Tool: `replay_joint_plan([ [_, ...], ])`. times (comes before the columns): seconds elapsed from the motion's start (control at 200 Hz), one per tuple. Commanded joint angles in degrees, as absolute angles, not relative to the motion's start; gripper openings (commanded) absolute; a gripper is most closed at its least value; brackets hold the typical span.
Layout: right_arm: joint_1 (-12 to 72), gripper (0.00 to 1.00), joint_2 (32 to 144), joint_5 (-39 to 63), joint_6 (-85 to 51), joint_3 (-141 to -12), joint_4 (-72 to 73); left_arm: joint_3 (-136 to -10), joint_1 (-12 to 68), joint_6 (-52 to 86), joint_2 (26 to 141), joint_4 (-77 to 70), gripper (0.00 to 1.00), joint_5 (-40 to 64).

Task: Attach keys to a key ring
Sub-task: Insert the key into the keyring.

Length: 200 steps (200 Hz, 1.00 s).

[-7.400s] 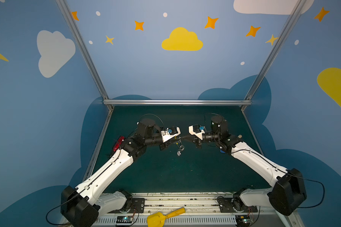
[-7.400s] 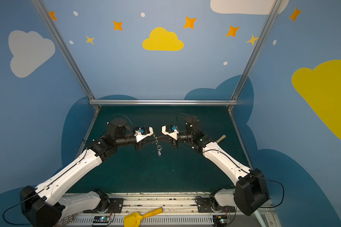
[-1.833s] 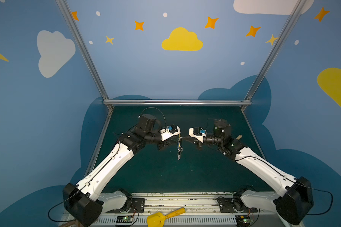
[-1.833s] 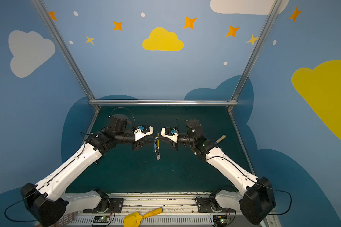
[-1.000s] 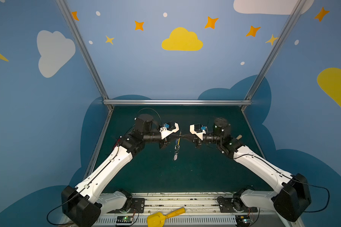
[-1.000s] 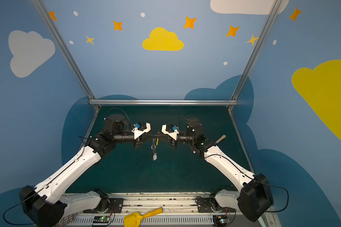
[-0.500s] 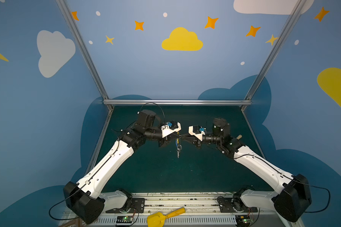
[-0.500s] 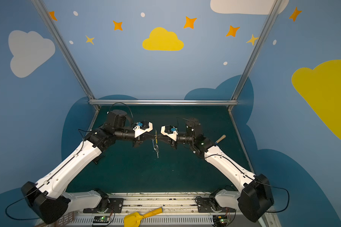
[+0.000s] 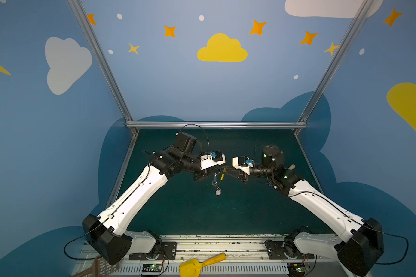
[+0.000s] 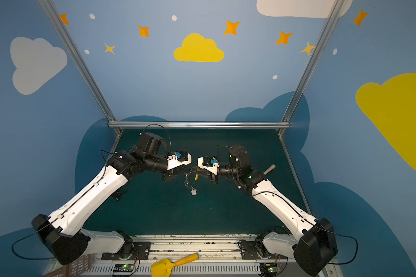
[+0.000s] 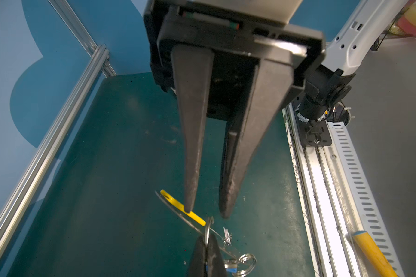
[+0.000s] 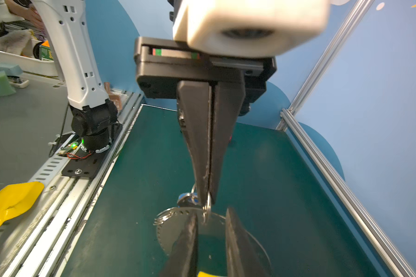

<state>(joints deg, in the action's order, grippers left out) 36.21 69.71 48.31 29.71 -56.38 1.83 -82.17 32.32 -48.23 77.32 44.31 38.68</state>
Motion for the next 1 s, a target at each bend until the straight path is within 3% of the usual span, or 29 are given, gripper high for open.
replay_joint_plan([
  [0.0,36.5,0.21,69.7,51.2,30.4,-58.9,-0.6,-84.4,32.7,-49.6,77.3,46.6,0.03,37.9],
  [0.24,36.8,0.15,71.9,52.4,32.5,-60.4,-1.6,-85.8,33.8,-50.2,78.1,48.1,0.04,36.4],
  [0.516,36.9,0.15,73.2,51.1,32.1,-61.0,-2.4,-86.3,34.4,-50.5,78.3,48.3,0.03,35.9],
  [0.666,36.9,0.0,73.5,51.4,32.1,-61.2,-2.4,-86.5,34.5,-50.6,78.5,48.3,0.03,35.9],
  [0.811,36.9,0.0,73.3,51.5,31.2,-60.7,-0.3,-85.7,34.5,-49.8,78.1,46.9,0.04,35.7],
  [0.956,36.7,0.0,73.4,51.5,29.2,-60.8,1.2,-79.6,33.2,-45.5,74.5,37.8,0.43,34.3],
  [0.996,36.6,0.0,73.5,51.7,28.4,-60.8,1.7,-76.9,32.4,-43.3,72.7,33.9,0.47,35.1],
])
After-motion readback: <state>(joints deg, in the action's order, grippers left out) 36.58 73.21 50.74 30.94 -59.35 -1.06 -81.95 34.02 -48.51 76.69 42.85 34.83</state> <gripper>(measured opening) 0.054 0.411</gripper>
